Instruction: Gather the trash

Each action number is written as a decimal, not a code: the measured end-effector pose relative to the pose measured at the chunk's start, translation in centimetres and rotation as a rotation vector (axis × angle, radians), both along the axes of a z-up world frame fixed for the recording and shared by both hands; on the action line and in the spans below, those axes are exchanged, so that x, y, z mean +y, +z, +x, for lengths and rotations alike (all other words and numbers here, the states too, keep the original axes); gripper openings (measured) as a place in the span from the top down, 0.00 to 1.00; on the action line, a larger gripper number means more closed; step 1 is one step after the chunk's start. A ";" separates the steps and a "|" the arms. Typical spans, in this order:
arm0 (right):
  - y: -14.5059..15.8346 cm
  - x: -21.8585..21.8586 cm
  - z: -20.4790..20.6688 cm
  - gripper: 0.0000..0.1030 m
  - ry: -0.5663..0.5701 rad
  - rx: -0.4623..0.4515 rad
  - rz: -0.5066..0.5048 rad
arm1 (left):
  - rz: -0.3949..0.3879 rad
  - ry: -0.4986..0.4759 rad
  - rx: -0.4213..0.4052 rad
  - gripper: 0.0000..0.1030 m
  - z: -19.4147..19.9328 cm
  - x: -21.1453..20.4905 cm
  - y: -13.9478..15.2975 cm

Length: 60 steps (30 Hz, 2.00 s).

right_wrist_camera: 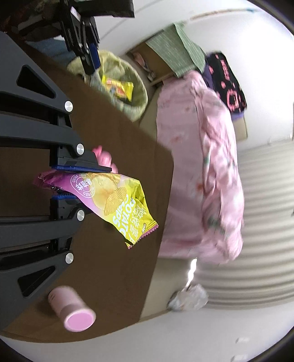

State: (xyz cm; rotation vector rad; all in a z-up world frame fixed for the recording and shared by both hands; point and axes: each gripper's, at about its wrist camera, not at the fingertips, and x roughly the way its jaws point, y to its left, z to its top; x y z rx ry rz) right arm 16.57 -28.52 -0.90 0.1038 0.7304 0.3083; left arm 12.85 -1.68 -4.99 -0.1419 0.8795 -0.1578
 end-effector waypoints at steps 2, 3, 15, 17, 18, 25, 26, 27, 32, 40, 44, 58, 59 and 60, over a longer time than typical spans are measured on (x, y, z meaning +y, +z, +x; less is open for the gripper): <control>0.7 2.2 0.5 0.86 0.054 -0.012 -0.006 | 0.002 0.034 -0.007 0.59 -0.4 1.3 0.2; 1.2 3.6 0.9 0.86 0.089 -0.019 -0.008 | 0.004 0.055 -0.012 0.59 -0.6 2.1 0.3; 1.2 17.7 4.9 0.86 0.426 0.017 -0.037 | -0.004 0.188 -0.010 0.59 -3.0 7.4 -0.9; 0.1 19.9 6.0 0.86 0.462 0.043 -0.046 | -0.005 0.191 -0.008 0.59 -3.3 7.8 -1.1; -0.4 20.7 6.5 0.86 0.476 0.055 -0.047 | -0.007 0.193 -0.007 0.59 -3.4 7.8 -1.2; -3.9 25.1 9.7 0.83 0.572 0.169 -0.041 | -0.030 0.224 0.003 0.59 -3.6 9.2 -1.9; -4.4 25.6 9.9 0.74 0.586 0.193 -0.042 | -0.034 0.226 0.005 0.59 -3.5 9.4 -2.0; -4.9 25.9 10.1 0.68 0.592 0.212 -0.045 | -0.039 0.226 0.009 0.59 -3.4 9.5 -2.1; -5.7 25.9 10.3 0.57 0.582 0.237 -0.031 | -0.048 0.206 0.025 0.59 -3.3 9.4 -2.7; -2.0 20.6 7.0 0.56 0.417 0.109 0.002 | -0.020 0.206 -0.014 0.54 -4.3 9.0 -0.9; 1.0 16.2 2.3 0.56 0.286 0.027 0.033 | 0.002 0.181 -0.071 0.43 -5.4 7.9 1.6; 4.8 10.6 -13.2 0.52 0.009 -0.093 -0.054 | 0.147 0.150 -0.200 0.31 -11.4 2.7 7.9; 4.8 10.4 -13.8 0.52 0.000 -0.097 -0.054 | 0.155 0.157 -0.197 0.31 -11.7 2.7 8.0; 4.9 10.4 -14.3 0.52 -0.005 -0.101 -0.051 | 0.167 0.163 -0.196 0.31 -12.0 2.5 8.2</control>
